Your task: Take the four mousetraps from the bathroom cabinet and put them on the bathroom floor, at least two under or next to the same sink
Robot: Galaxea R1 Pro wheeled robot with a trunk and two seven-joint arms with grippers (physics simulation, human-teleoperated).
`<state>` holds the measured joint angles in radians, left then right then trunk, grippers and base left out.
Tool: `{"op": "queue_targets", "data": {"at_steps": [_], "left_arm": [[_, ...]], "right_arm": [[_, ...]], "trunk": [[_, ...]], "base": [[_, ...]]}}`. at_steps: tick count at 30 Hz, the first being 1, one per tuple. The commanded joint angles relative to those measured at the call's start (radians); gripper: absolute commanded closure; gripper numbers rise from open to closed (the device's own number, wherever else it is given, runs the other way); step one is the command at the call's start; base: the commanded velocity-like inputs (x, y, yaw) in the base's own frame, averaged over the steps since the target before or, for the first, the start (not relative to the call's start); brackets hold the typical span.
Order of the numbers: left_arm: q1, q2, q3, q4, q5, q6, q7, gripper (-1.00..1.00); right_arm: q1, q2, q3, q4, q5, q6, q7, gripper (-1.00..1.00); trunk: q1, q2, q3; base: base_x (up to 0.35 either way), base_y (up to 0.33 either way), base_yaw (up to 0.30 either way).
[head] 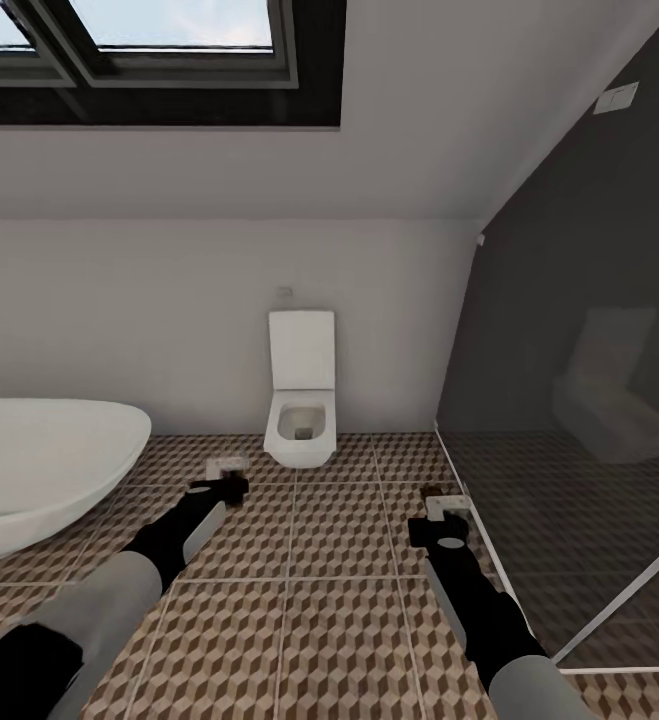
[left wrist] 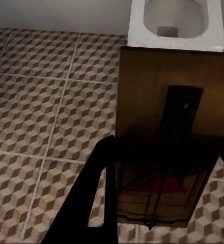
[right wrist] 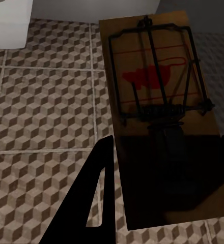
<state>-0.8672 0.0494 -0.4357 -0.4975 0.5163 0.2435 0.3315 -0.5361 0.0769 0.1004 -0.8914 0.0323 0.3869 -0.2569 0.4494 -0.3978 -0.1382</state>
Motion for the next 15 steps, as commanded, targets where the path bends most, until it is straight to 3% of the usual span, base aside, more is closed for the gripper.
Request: {"op": "queue_targets", "data": {"at_steps": [1,2,7,10,15], "left_arm": [[-0.001,0.001,-0.011,-0.002,0.007,0.031,0.009,1.0],[-0.001,-0.004,-0.014,-0.007,0.007,0.068,0.01,1.0],[-0.001,-0.031,-0.017,-0.04,0.007,0.113,0.011,1.0],[-0.001,-0.046,-0.019,-0.045,0.007,0.126,0.013,1.0],[0.0,-0.05,-0.02,-0.044,0.007,0.132,0.014,1.0]], "right_arm": [[-0.001,0.0,0.002,-0.001,0.001,0.007,-0.004,1.0],[-0.001,0.0,0.002,-0.002,0.001,0.008,-0.005,1.0],[-0.001,0.0,0.002,-0.01,0.002,0.015,-0.01,1.0],[-0.001,0.0,0.002,-0.013,0.002,0.017,-0.01,1.0],[-0.001,0.003,0.003,-0.033,0.002,0.037,-0.01,1.0]], "trunk": [[0.001,-0.002,-0.002],[0.001,-0.002,-0.002],[0.001,-0.002,-0.002],[0.001,-0.002,-0.002],[0.001,-0.002,-0.002]], "base": [[0.0,0.0,0.0],[0.0,0.0,0.0],[0.0,0.0,0.0],[0.0,0.0,0.0],[0.0,0.0,0.0]]}}
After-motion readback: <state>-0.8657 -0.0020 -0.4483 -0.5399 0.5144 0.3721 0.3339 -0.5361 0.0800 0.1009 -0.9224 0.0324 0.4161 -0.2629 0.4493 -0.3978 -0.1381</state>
